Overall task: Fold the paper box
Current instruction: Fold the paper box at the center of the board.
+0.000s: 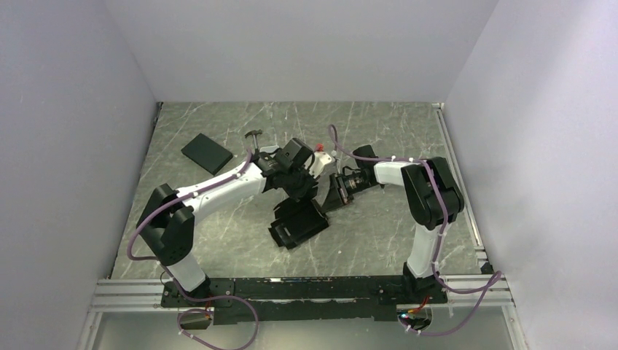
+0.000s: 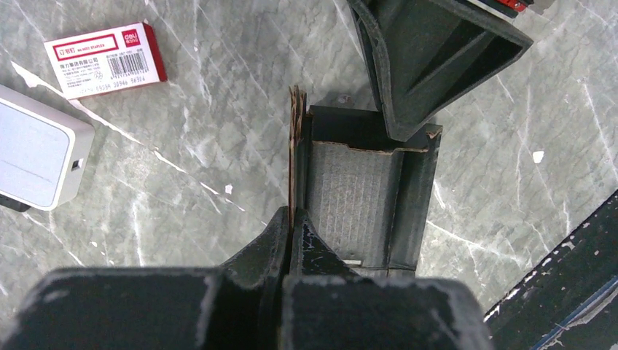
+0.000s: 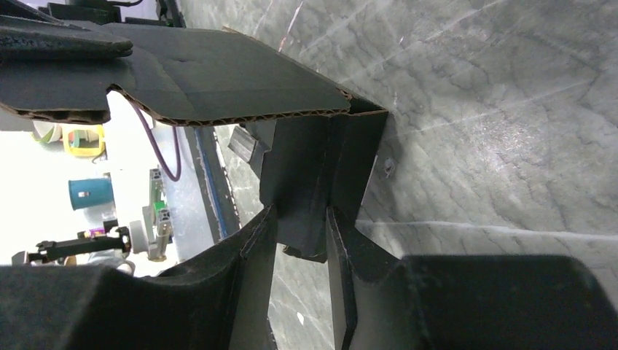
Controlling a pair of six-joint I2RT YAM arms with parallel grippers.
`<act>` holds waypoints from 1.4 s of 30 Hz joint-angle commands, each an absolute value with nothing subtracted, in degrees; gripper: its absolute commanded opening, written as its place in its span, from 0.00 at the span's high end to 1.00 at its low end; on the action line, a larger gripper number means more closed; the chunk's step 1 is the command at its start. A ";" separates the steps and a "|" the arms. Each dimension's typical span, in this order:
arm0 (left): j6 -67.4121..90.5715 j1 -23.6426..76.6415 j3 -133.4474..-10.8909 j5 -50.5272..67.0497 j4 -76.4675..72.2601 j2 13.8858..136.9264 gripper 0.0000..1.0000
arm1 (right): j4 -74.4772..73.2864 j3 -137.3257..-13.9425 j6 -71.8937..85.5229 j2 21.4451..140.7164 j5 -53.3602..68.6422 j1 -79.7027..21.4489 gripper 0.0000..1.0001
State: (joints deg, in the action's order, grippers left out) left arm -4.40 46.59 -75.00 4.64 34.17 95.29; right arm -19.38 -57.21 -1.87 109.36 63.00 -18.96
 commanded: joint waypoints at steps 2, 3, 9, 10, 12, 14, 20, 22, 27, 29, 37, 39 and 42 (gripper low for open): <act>-1.84 46.83 -74.94 5.13 30.60 91.25 1.00 | -17.50 -56.57 -1.09 105.50 59.72 -20.12 0.65; -1.46 46.84 -74.95 5.18 30.70 91.23 1.00 | -17.31 -56.48 -0.93 105.33 58.80 -20.39 0.64; -0.35 46.78 -74.47 4.86 30.62 90.98 1.00 | -17.32 -56.48 -0.72 105.01 56.84 -21.01 0.62; -0.36 46.76 -74.25 4.98 30.55 90.97 1.00 | -17.46 -56.55 -0.93 104.88 55.99 -21.46 0.63; 1.46 46.71 -74.10 5.35 30.44 91.04 1.00 | -17.54 -56.64 -1.02 104.69 54.47 -22.30 0.64; 1.88 46.65 -74.35 5.36 30.89 91.41 1.00 | -17.62 -56.88 -1.09 104.68 53.49 -22.57 0.65; 3.09 45.86 -73.36 6.47 30.80 91.76 1.00 | -17.67 -57.03 -1.61 103.73 53.15 -21.65 0.65; 3.32 45.51 -73.15 6.91 30.81 91.91 1.00 | -17.74 -57.25 -1.65 103.51 54.60 -20.82 0.64; 3.51 44.68 -71.98 7.92 30.18 91.89 1.00 | -16.79 -56.73 -2.62 102.88 58.56 -17.77 0.63; 3.30 44.33 -71.96 8.38 30.42 91.85 1.00 | -17.22 -56.96 -4.14 102.69 59.22 -17.30 0.62; 2.64 41.93 -70.45 10.39 29.81 90.89 1.00 | -20.25 -57.22 -15.26 98.22 60.33 -15.25 0.56; 2.57 41.50 -70.15 11.29 29.80 90.92 1.00 | -21.42 -56.94 -21.81 95.30 60.72 -14.07 0.55; 2.18 41.23 -70.26 12.48 30.09 91.03 1.00 | -25.46 -54.16 -38.68 88.27 61.03 -13.72 0.54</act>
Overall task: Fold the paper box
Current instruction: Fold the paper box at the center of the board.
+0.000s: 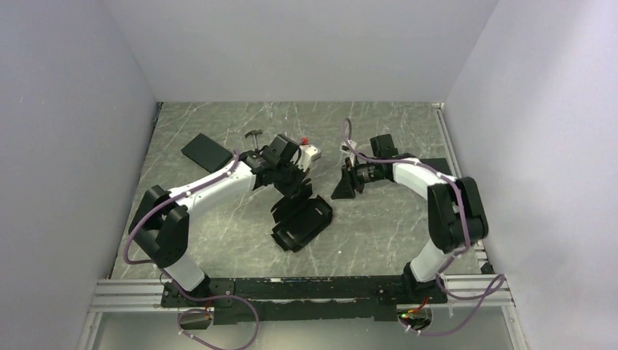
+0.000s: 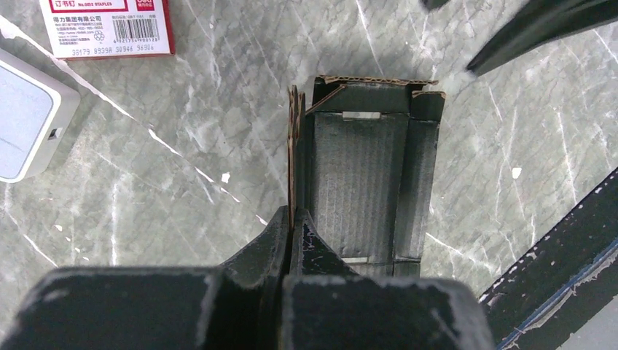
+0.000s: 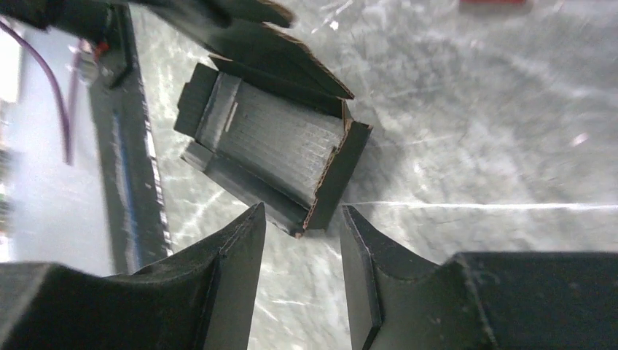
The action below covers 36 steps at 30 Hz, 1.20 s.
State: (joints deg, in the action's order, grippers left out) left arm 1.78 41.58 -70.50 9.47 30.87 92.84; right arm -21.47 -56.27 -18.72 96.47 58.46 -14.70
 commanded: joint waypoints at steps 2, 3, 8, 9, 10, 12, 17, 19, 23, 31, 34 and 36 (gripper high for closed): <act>1.99 41.20 -70.79 12.74 30.61 91.26 1.00 | -30.60 -50.73 -56.82 81.95 62.91 -14.04 0.54; 2.01 41.11 -71.22 12.81 31.03 91.28 1.00 | -33.65 -48.41 -68.19 78.79 62.64 -14.74 0.52; 1.76 40.79 -72.89 13.76 32.35 92.56 1.00 | -41.79 -42.62 -98.84 74.93 54.13 -22.48 0.64; 1.80 40.74 -73.34 13.94 32.49 92.89 1.00 | -39.42 -41.49 -98.75 74.82 52.28 -24.44 0.64; 1.88 40.70 -73.50 14.16 32.52 93.09 1.00 | -38.06 -40.98 -99.06 75.15 50.36 -26.55 0.65; 2.27 40.60 -73.45 14.83 32.17 93.25 1.00 | -32.93 -40.07 -94.38 76.11 46.56 -30.83 0.64; 3.05 40.42 -73.13 16.10 31.44 93.73 1.00 | -22.25 -37.17 -88.59 78.94 34.30 -39.81 0.61; 3.08 40.34 -73.05 16.87 31.31 94.02 1.00 | -17.68 -35.75 -86.65 79.64 30.55 -42.50 0.59; 3.08 40.15 -73.11 18.09 31.03 94.30 1.00 | -11.16 -34.08 -85.31 81.57 24.15 -44.84 0.58; 2.68 39.64 -72.67 20.23 31.31 94.62 1.00 | -4.84 -32.36 -83.87 82.38 18.87 -45.73 0.73; 2.58 39.46 -72.65 21.01 31.49 94.83 1.00 | -4.01 -32.62 -81.97 82.11 18.71 -45.63 0.80; 2.62 39.37 -72.47 21.54 31.53 94.83 1.00 | -3.96 -33.35 -80.10 81.68 19.08 -45.26 0.83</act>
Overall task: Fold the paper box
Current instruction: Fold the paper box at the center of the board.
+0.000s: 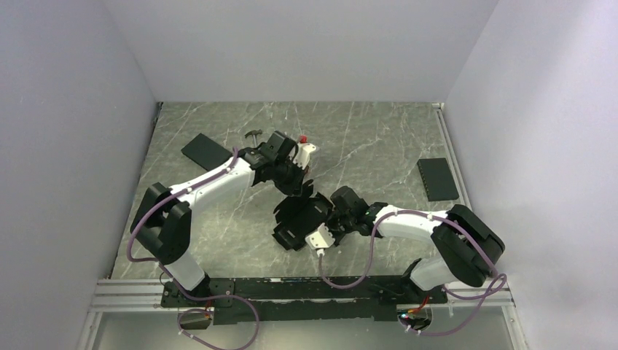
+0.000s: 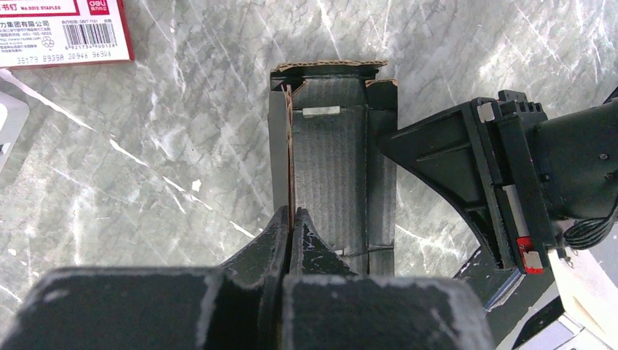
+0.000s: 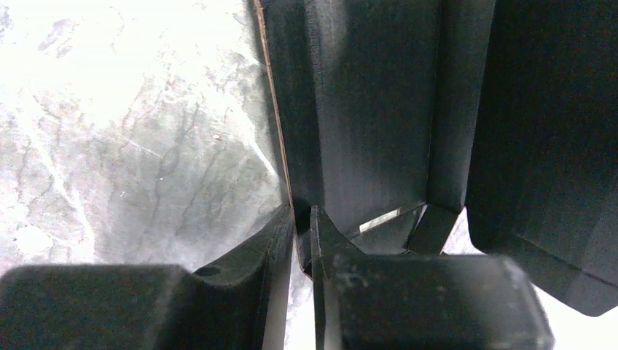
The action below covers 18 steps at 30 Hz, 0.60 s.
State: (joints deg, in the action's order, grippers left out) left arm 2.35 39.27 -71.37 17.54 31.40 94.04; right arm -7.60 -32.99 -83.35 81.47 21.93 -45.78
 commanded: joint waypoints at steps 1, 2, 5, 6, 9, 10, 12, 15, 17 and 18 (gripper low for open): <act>2.60 39.30 -72.27 22.03 31.45 94.83 1.00 | -3.74 -33.74 -79.07 81.63 19.22 -45.08 0.85; 2.60 39.16 -72.11 22.56 31.45 94.91 1.00 | -3.58 -34.01 -78.08 81.64 19.31 -44.86 0.85; 2.92 38.93 -71.94 24.23 31.29 95.16 1.00 | -2.56 -34.23 -76.26 81.65 19.54 -44.25 0.86; 3.02 38.81 -71.92 24.60 31.28 95.25 1.00 | -2.36 -34.23 -75.60 81.72 19.59 -43.96 0.86; 3.23 38.48 -71.99 25.35 31.60 95.29 1.00 | -1.78 -34.49 -74.29 81.19 19.81 -42.87 0.86; 3.37 38.37 -71.96 25.62 31.65 95.30 1.00 | -1.68 -34.58 -73.93 81.09 19.90 -42.48 0.86; 3.74 38.17 -71.74 26.42 31.48 95.19 1.00 | -1.53 -34.63 -73.39 80.74 20.11 -41.67 0.86; 4.16 37.90 -71.78 27.18 31.46 95.40 1.00 | -1.01 -34.31 -72.87 80.74 20.48 -40.86 0.84; 4.34 37.82 -71.73 27.45 31.55 95.52 1.00 | -0.63 -34.20 -72.59 80.62 20.50 -40.42 0.82; 4.46 37.69 -71.77 27.61 31.55 95.62 1.00 | -0.32 -34.23 -72.19 80.58 20.79 -40.04 0.81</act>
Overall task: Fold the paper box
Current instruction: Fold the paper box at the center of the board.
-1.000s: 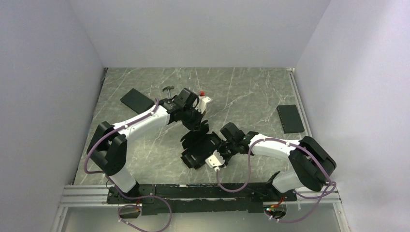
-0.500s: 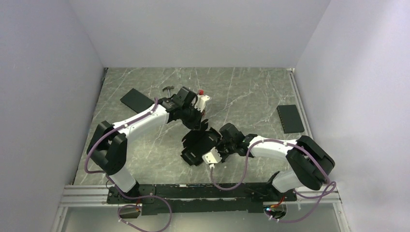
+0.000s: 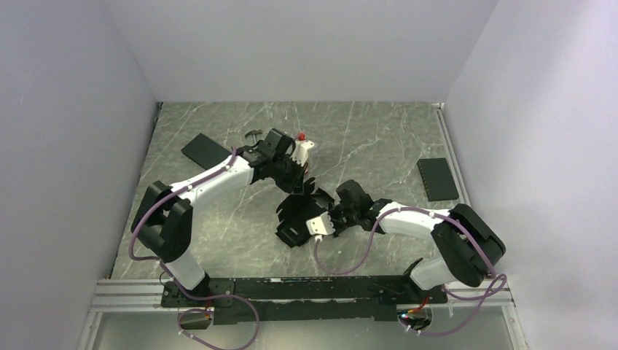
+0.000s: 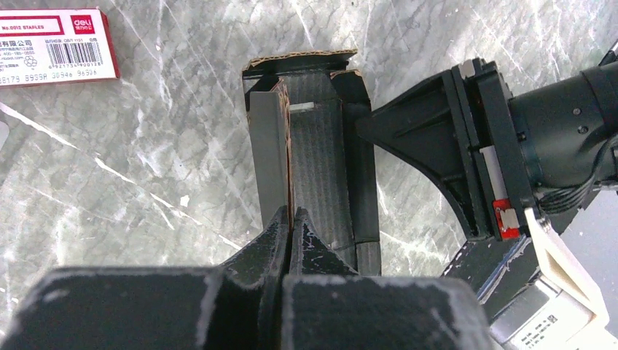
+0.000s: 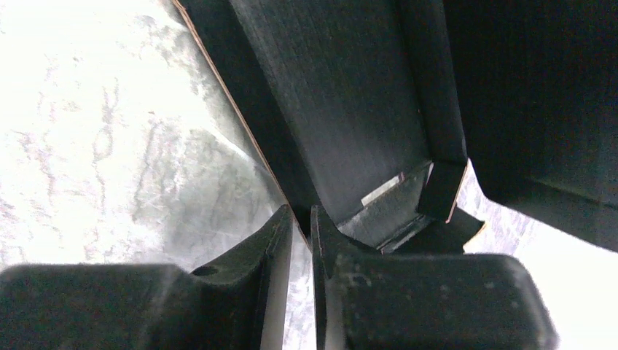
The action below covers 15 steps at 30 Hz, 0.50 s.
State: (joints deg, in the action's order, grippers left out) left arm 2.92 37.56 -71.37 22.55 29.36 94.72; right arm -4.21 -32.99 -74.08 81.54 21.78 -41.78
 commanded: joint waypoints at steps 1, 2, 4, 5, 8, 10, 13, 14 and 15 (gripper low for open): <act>4.67 37.64 -71.67 27.83 31.60 95.67 1.00 | -0.26 -34.27 -72.06 80.55 20.98 -39.39 0.80; 4.85 37.58 -71.61 28.09 31.54 95.71 1.00 | -0.25 -34.09 -71.95 80.52 20.82 -39.01 0.80; 5.21 37.32 -71.55 28.38 31.52 95.95 1.00 | 1.53 -33.65 -71.65 80.35 20.97 -37.97 0.77; 5.46 37.21 -71.45 28.55 31.49 96.12 1.00 | 1.73 -33.65 -71.56 80.30 21.02 -37.56 0.76; 6.09 36.83 -71.23 29.18 31.09 96.45 1.00 | 2.42 -33.23 -71.29 80.09 21.24 -36.55 0.73; 6.44 36.70 -71.12 29.53 30.83 96.58 1.00 | 2.91 -33.06 -70.87 80.16 21.39 -36.25 0.73; 6.97 36.44 -70.88 29.98 30.43 96.67 1.00 | 4.24 -32.71 -69.88 80.32 21.60 -36.16 0.71; 7.14 36.31 -70.78 30.04 30.15 96.60 1.00 | 4.39 -32.75 -69.72 80.42 21.73 -36.14 0.71; 7.43 36.15 -70.69 30.26 29.89 96.59 1.00 | 4.66 -32.69 -69.47 80.62 21.68 -36.12 0.70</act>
State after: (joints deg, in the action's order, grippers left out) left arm 5.78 36.10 -71.37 25.67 28.84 95.74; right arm -0.78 -32.84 -70.91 81.52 21.67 -36.75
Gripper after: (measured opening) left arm 0.018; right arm 0.289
